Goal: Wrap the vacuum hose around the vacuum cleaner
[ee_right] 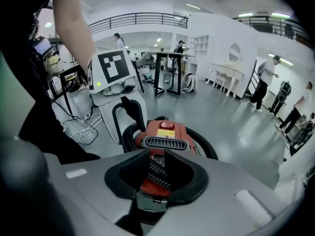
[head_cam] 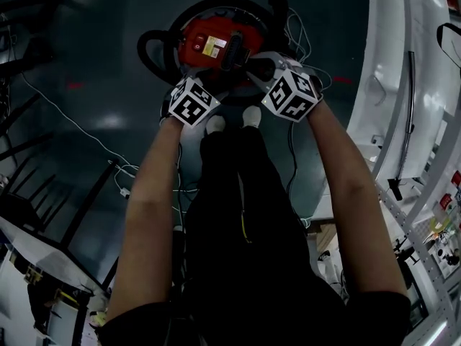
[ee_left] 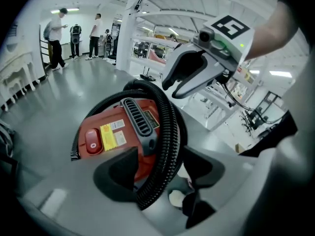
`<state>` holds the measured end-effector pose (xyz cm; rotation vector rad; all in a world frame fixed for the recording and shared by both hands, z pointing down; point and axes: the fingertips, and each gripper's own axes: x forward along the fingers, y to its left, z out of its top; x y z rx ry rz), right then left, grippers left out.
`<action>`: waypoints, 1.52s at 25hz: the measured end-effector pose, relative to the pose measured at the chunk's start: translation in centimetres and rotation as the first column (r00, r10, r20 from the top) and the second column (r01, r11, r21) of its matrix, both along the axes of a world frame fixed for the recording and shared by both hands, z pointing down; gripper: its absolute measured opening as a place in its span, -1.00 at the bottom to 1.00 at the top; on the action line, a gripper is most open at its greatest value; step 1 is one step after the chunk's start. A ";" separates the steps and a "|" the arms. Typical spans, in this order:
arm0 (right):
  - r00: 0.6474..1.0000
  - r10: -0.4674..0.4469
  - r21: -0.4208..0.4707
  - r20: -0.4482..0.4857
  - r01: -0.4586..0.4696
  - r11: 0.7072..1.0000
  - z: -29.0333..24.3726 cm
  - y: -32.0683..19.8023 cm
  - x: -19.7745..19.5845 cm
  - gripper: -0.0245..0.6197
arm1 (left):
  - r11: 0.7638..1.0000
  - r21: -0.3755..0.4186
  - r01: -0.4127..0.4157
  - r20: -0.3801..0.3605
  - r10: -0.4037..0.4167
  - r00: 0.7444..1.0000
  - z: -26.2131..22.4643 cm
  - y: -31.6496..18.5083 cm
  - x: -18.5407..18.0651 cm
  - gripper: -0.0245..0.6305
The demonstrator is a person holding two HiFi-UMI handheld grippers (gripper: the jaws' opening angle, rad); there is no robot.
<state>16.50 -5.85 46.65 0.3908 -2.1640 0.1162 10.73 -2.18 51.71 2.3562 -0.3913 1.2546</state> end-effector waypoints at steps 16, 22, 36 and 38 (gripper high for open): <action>0.973 0.223 0.017 0.058 -0.224 0.974 -3.4 -0.3 0.7 -0.93 | 0.965 0.050 0.256 -0.139 -0.247 0.959 -6.0 -3.3 0.9 -0.78; 0.943 0.324 0.031 0.078 -0.327 0.945 -4.8 -0.8 0.7 -0.93 | 0.952 0.108 0.285 -0.145 -0.268 0.952 -8.4 -3.8 2.4 -0.89; 0.766 0.579 0.084 0.279 -0.620 0.780 -12.4 -0.6 1.5 -0.93 | 0.888 0.145 0.436 -0.254 -0.393 0.884 -15.1 -4.1 2.9 -0.90; 0.725 0.617 0.069 0.306 -0.663 0.745 -13.4 -0.3 1.7 -0.93 | 0.878 0.150 0.454 -0.258 -0.408 0.876 -15.8 -3.8 2.7 -0.89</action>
